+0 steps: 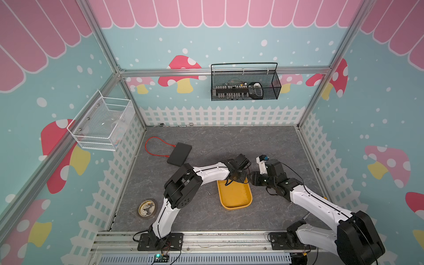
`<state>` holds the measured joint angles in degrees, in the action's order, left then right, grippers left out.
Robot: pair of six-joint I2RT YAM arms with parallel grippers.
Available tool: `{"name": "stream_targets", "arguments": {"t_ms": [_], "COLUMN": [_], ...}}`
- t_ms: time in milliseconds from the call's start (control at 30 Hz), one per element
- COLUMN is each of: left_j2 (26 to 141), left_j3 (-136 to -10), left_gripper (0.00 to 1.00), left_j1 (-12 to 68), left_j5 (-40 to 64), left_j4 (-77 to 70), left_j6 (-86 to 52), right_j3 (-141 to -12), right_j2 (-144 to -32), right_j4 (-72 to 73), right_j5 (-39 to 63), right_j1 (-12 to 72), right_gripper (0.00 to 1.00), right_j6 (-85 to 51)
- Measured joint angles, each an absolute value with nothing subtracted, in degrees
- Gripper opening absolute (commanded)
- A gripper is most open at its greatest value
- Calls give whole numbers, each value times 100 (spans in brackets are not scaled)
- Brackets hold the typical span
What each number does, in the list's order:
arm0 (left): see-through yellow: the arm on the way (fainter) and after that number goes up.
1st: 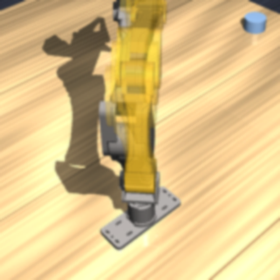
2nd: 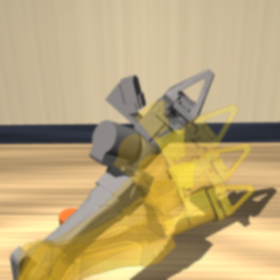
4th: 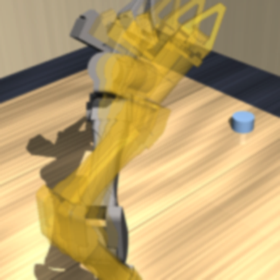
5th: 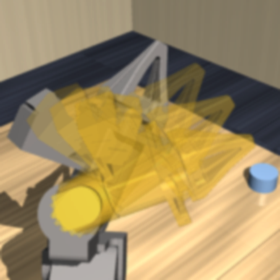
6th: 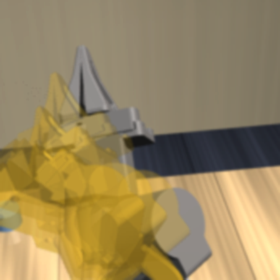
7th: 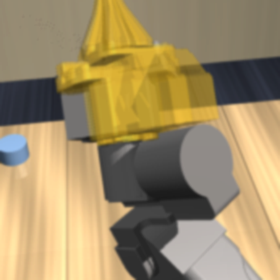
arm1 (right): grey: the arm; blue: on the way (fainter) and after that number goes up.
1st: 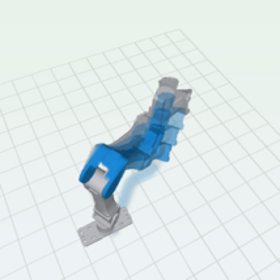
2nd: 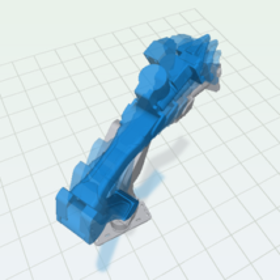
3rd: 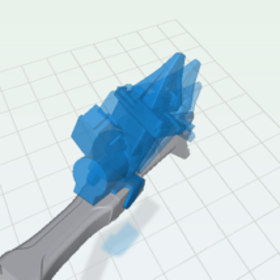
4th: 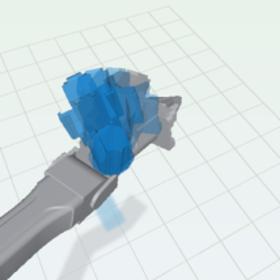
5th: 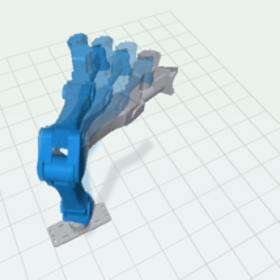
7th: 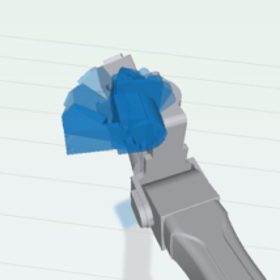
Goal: Take out the screws from the storage box
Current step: Pick up the screw from the storage box, then place the screw at the center of the board.
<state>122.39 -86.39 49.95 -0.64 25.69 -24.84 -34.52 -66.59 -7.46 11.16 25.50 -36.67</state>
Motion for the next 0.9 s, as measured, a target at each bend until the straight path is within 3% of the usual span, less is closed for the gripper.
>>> {"name": "stream_targets", "arguments": {"t_ms": [100,133,200,233,567,900], "left_j2": [12239,12239,12243,12248,11983,9784], "left_j3": [-8650,-8654,-8656,-8656,-8484,-8095], "left_gripper": [23,20,1,0,0,0], "left_j1": [4993,4993,4993,4995,4967,4252], "left_j5": [-99,-113,-113,-106,-12,276], "left_j4": [2600,2606,2606,2602,2790,2808], "left_j6": [-2477,-2467,-2447,-2443,-2421,-2469], "right_j3": [-3452,-3452,-3452,-3452,-3452,-3509], "right_j2": [-6659,-6659,-6659,-6659,-6392,-6324], "right_j4": [-751,-753,-755,-755,-779,-766], "right_j5": [1114,1114,1111,1111,996,991], "right_j1": [2550,2550,2550,2550,2550,2550], "right_gripper": [40,40,40,40,39,39], "right_j6": [-3667,-3667,-3667,-3667,-3667,-3623]}}
